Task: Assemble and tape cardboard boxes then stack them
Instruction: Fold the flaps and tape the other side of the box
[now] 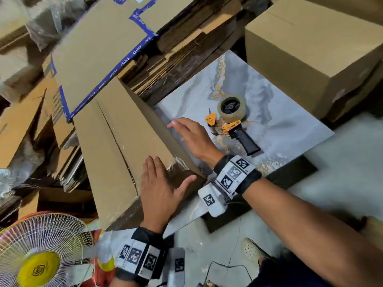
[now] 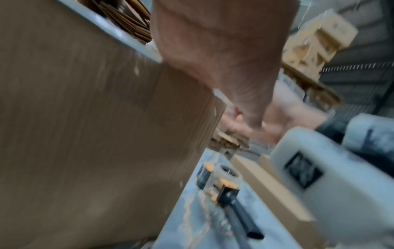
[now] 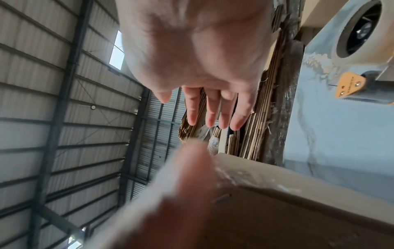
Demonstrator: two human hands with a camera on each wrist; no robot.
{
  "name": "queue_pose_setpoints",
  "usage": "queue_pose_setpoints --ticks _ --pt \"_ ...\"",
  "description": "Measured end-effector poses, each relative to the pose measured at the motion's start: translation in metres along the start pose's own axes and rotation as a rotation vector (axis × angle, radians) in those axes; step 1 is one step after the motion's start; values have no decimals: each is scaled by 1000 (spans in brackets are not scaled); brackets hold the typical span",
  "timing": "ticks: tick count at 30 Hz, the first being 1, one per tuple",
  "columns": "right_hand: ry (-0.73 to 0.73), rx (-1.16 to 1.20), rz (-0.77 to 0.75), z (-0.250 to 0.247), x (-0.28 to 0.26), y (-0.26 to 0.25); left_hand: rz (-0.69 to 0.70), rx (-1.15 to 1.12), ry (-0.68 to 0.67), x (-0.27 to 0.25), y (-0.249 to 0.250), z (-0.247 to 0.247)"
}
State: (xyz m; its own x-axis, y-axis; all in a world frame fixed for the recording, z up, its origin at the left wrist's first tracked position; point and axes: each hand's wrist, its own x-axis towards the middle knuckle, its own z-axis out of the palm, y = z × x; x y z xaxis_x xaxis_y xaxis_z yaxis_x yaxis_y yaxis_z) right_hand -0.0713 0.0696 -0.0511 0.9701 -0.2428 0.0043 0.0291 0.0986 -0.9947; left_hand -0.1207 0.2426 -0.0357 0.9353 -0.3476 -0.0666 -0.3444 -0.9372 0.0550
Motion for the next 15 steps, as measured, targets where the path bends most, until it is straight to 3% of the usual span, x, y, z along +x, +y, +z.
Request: queue_pose_setpoints --ticks 3,5,7,10,15 --pt "-99 151 48 9 3 -2 101 -225 -29 8 -20 -31" --pt "-152 231 49 18 4 -3 86 -315 96 22 -35 -44" --pt "-201 255 52 31 3 2 96 -246 128 37 -49 -39" --pt "-261 250 106 50 -6 25 114 -145 9 51 -61 -12" --pt "-357 6 184 52 1 45 85 -122 -7 50 -60 -7"
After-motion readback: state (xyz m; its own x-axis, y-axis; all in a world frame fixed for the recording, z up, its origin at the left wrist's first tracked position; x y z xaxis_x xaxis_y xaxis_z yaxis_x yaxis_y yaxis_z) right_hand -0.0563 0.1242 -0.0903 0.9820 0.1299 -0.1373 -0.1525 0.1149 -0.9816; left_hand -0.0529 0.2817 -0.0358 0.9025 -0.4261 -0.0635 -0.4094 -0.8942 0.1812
